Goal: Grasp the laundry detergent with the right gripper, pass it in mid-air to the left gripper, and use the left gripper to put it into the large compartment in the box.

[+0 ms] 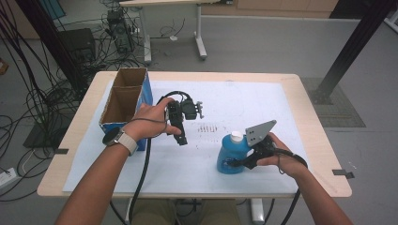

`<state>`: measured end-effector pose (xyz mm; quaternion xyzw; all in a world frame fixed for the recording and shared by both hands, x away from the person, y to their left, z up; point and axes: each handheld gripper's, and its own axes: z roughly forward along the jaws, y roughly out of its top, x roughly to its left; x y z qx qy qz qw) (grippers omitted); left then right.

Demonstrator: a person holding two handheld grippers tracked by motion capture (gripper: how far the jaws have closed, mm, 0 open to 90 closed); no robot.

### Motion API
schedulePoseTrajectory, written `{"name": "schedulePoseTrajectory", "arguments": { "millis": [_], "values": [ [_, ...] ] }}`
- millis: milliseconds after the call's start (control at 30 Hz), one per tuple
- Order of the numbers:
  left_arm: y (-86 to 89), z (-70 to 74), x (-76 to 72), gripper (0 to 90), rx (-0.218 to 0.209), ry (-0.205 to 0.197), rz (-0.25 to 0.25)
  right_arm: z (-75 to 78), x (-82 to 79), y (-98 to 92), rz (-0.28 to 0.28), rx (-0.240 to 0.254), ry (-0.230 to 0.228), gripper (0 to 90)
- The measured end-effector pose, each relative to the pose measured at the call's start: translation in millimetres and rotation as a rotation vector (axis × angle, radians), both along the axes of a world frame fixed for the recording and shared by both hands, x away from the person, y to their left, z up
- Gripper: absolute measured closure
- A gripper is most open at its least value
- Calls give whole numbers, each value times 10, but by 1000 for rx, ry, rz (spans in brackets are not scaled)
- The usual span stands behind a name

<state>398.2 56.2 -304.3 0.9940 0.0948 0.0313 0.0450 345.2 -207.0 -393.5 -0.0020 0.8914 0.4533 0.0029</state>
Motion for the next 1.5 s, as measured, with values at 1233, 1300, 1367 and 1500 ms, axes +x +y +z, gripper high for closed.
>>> {"name": "schedulePoseTrajectory", "arguments": {
  "millis": [1233, 1300, 1367, 1500],
  "values": [
    [0, 40, -7, 112, 9, -2, 1, -7, -8, -5, -6, 7, 2, 440],
    [2, 40, -8, 112, 8, -2, 4, -5, -7, -2, -5, 5, 0, 440],
    [5, 41, -7, 112, 6, -2, 3, -4, -7, -1, -5, 4, 1, 439],
    [9, 41, -12, 112, 4, -4, 5, -6, -6, -3, -6, 6, 3, 439]
  ]
}}
